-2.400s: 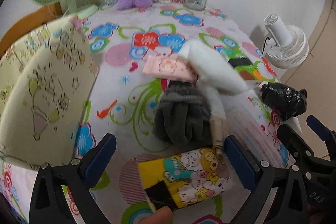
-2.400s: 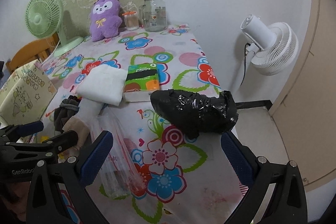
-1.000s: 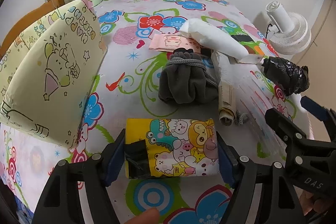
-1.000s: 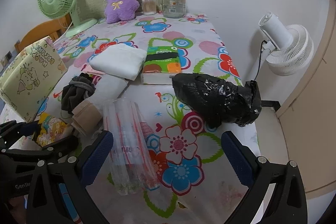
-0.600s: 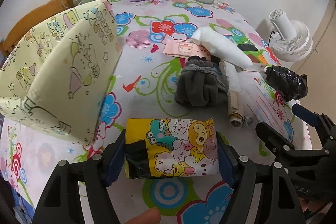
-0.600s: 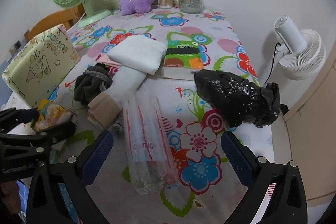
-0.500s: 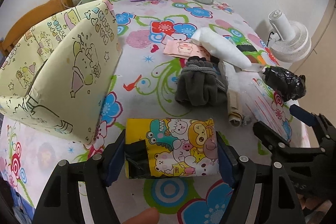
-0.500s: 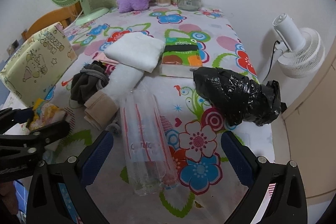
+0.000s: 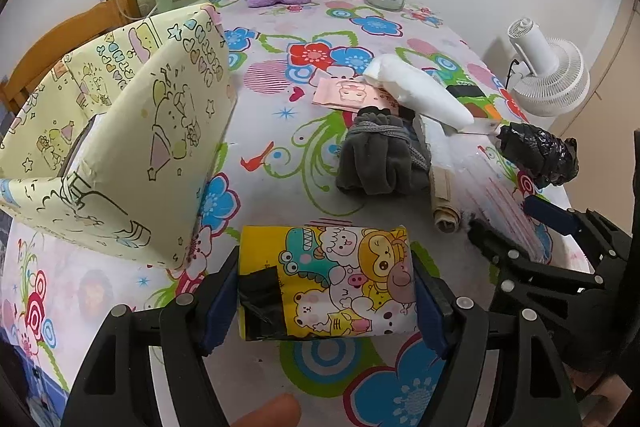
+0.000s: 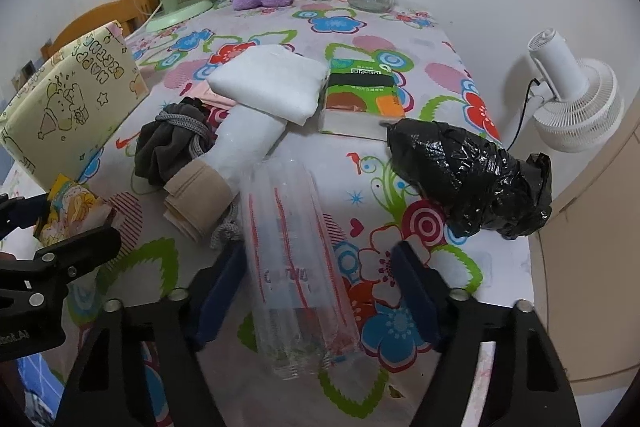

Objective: Organize soft objects
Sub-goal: 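Grasp the clear plastic bag with red print with the right gripper, then carry the yellow pouch in the left gripper while the right carries the clear bag to the yellow box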

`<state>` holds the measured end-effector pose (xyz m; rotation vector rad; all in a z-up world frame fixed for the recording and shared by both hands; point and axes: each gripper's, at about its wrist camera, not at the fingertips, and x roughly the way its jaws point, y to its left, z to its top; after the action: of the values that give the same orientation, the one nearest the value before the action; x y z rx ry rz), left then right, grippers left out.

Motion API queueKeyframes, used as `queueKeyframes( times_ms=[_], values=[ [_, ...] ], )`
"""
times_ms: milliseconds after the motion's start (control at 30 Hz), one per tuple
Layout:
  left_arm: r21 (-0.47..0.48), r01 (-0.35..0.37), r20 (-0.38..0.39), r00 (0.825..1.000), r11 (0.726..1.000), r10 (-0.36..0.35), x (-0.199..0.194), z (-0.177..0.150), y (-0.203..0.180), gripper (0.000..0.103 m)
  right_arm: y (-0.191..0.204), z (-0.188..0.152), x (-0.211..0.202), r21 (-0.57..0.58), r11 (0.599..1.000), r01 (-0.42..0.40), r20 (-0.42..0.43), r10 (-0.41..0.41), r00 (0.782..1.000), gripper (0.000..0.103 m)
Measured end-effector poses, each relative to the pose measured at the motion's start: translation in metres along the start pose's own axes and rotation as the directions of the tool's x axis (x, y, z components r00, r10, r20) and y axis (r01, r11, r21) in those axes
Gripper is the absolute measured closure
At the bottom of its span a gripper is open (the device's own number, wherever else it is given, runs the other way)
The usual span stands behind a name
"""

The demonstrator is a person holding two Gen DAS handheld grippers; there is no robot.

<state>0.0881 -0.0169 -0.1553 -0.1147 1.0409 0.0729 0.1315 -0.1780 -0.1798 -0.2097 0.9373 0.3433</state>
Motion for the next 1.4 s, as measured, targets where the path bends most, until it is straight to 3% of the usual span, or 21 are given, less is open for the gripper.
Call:
queueKeyframes(
  times_ms=[100, 300, 1400],
  values=[
    [0.0, 0.002, 0.0, 1.0, 1.0, -0.002, 0.0, 0.0, 0.0, 0.026, -0.001, 0.002, -0.002, 0.011, 1.0, 0.003, 0.001, -0.003, 1.0, 0.053],
    [0.007, 0.009, 0.008, 1.0, 1.0, -0.009, -0.005, 0.001, -0.003, 0.026, -0.005, 0.002, -0.007, 0.046, 0.999, -0.011, 0.002, 0.011, 1.0, 0.061],
    [-0.001, 0.054, 0.165, 0.985, 0.999, -0.053, -0.084, 0.012, 0.011, 0.025, 0.019, 0.03, -0.098, 0.023, 1.0, 0.002, 0.184, -0.006, 0.983, 0.061]
  ],
)
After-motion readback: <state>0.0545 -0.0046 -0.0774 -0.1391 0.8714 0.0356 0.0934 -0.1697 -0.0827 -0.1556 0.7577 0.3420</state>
